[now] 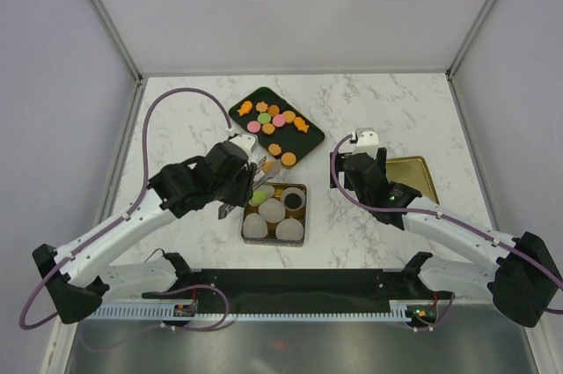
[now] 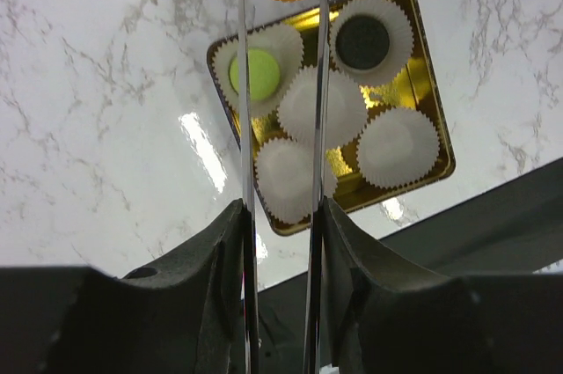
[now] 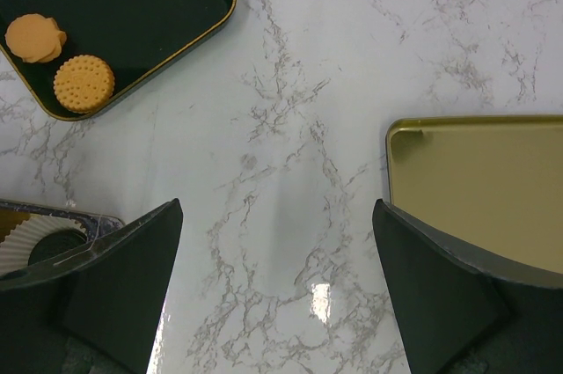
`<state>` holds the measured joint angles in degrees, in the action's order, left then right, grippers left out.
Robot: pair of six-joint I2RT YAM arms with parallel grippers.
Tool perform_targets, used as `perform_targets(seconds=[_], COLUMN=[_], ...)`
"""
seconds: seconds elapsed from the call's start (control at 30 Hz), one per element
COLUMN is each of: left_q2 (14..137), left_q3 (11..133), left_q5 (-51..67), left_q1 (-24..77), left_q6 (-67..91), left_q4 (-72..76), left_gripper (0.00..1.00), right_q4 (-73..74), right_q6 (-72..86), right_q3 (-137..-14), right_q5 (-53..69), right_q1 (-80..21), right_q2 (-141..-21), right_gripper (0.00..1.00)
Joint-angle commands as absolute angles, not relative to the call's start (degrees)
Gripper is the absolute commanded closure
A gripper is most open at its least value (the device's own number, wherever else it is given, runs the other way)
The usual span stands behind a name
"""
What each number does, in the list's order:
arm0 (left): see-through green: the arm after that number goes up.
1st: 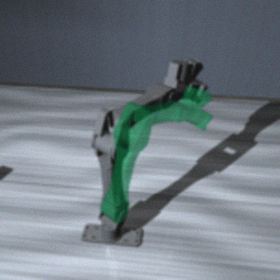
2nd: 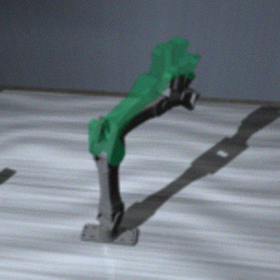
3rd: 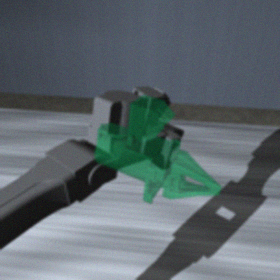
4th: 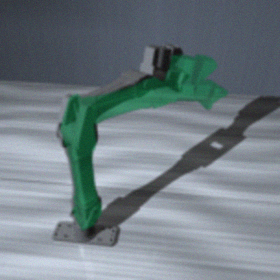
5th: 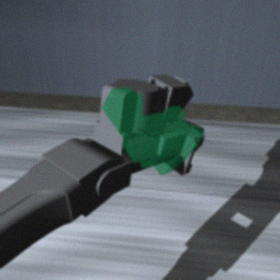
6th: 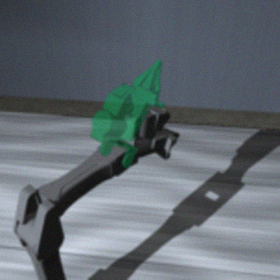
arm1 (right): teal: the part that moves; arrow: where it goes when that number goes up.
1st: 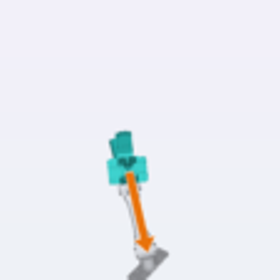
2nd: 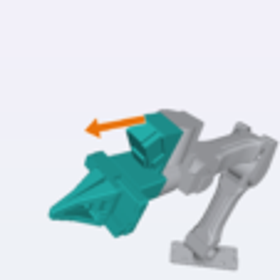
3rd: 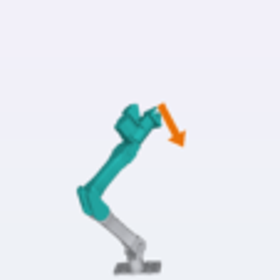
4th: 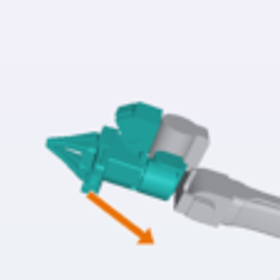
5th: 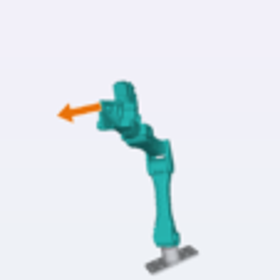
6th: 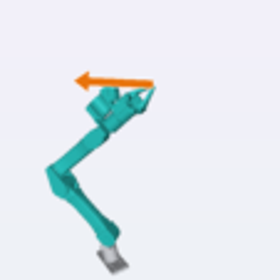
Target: Pack the cookies
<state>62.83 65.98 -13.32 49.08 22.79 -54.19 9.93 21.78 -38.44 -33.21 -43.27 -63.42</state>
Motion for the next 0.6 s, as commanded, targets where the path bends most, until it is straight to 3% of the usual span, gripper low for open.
perform_targets(seconds=[0.0, 0.57], left_q2=[59.2, 56.0], left_q3=[62.2, 56.8], left_q5=[-9.3, -9.4], left_q1=[50.7, 60.4], left_q6=[29.5, 38.1], left_q4=[-56.3, -60.1], left_gripper=[0.6, 0.6], right_q4=[8.8, 8.8], right_q6=[22.1, 22.1], right_q3=[-39.5, -39.2], right_q5=[-33.0, -33.0], right_q1=[-43.0, -43.0], right_q2=[-63.3, -63.5], right_gripper=[0.02, 0.02])
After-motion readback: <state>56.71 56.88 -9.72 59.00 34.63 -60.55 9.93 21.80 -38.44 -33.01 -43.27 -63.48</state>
